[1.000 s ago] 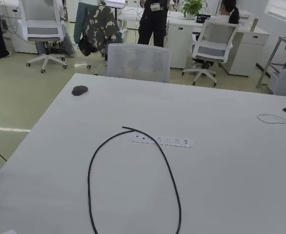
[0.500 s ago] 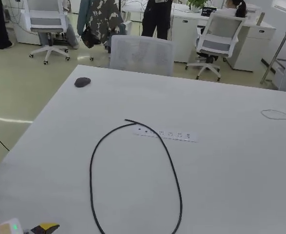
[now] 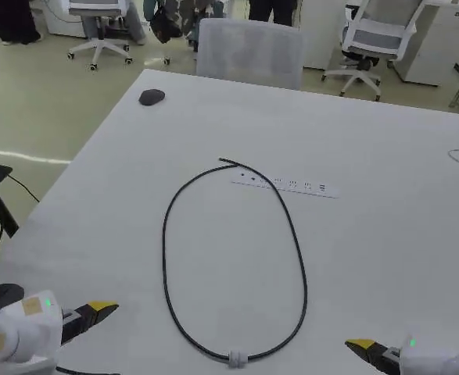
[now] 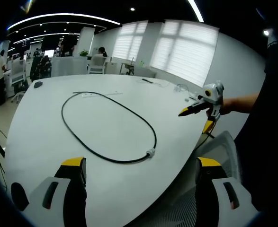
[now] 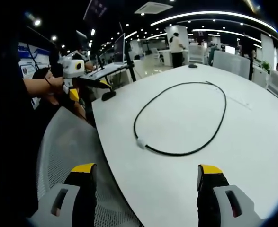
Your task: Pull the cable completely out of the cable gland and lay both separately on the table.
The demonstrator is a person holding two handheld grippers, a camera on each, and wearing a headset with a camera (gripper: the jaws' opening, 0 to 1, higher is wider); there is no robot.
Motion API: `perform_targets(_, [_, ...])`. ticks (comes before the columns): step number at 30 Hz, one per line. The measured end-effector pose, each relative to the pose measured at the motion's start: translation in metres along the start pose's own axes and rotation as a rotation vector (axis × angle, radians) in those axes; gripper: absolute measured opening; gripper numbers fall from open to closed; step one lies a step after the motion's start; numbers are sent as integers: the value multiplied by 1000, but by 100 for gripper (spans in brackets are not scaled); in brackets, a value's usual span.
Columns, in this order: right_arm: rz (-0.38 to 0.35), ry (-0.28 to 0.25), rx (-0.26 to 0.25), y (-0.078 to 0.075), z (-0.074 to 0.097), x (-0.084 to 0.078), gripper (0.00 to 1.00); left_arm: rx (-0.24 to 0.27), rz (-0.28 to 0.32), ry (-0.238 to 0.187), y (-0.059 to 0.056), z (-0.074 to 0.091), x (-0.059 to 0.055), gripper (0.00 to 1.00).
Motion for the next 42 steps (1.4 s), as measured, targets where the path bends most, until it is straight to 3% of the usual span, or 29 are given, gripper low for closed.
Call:
perform_targets(6, [35,9,7,-2,-8,7,84,17,29,-3,4,0,-5,94])
perform_targets(10, [31,-18,-2,-4,-12,18,80,-3,55,-62,0,0,3,93])
perform_targets(14, [44,-29,-4,-5,-18,24,80,7,30,-28,1,0,2,93])
perform_targets(21, [120,2,14,1,-31,28,76,9,4,9,1,-1,-8,95])
perform_targets(27, [181,42,31,6,-52,29,74,6,23,15,3,-4,-17,94])
perform_targets(39, [314,111,93,16,-84,34,65,-4,32,17,2,-4,-21,93])
perform_targets(42, [319,124,110,18,-92,35,63,-7,37,19,2,-4,-21,93])
Point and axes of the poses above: the centre of the closed fingertips' face, and the gripper's own axes: z roughly backward along the fingers, y roughly to its left, x roughly out of its top, the point moved 4 cm from there along z, roughly backward along the fingers, and after that the axes turned 10 degrees about -x, right-handed, at the moved point
